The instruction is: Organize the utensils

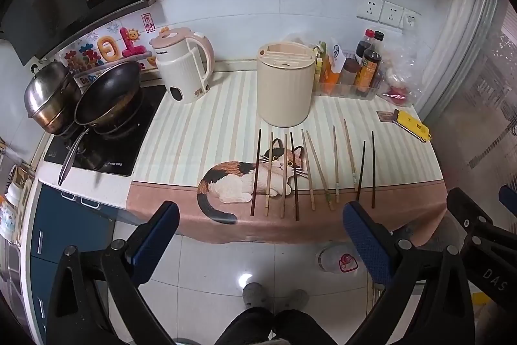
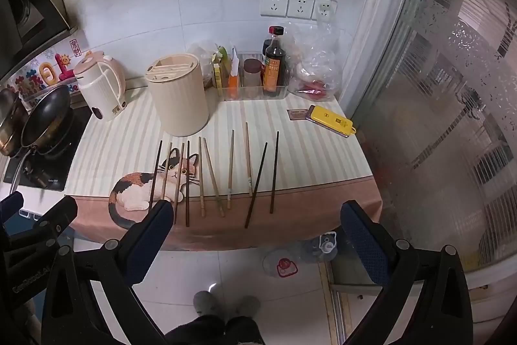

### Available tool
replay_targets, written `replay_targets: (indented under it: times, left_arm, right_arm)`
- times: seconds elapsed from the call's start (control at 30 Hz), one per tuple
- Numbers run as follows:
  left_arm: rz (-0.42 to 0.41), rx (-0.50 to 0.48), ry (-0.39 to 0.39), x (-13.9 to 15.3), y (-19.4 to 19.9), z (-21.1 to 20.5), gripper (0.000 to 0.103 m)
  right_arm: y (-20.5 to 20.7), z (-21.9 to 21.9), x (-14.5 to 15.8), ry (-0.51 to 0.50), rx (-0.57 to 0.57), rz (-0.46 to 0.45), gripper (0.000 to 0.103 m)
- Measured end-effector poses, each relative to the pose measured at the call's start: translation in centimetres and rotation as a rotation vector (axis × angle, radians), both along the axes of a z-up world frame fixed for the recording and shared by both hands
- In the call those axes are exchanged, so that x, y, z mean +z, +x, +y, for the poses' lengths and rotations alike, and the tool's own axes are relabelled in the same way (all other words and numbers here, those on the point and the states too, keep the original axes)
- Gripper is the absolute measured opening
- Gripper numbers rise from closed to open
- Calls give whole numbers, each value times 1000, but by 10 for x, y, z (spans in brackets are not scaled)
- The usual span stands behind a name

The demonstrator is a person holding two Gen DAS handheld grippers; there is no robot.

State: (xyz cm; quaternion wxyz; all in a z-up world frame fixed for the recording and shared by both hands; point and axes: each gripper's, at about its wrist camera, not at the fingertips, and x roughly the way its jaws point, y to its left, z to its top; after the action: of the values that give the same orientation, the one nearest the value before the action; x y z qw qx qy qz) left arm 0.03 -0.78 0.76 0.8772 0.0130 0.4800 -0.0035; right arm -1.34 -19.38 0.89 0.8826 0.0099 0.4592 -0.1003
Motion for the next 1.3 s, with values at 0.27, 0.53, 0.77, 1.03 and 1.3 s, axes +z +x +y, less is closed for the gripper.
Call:
replay_targets:
  times: [0.27,0.53,0.77,1.03,1.3]
  left_arm:
    - [4,-2,7,1,3,-11,103]
    - [1,0,-1,1,4,-10,103]
    - [8,5,-14,-2,9,-8,103]
    - [-7,1,-11,-2,7,-4,103]
    - [-11,0,-11,0,4,-4,103]
  right_arm:
    - [-4,-2,4,-2,2,0,103]
    - [-3,-10,-1,0,8,-4,103]
    - [0,-7,0,-5,8,7,103]
    - [1,-6,-1,-2,7,3,103]
    - [1,-3,1,0,6,0,103]
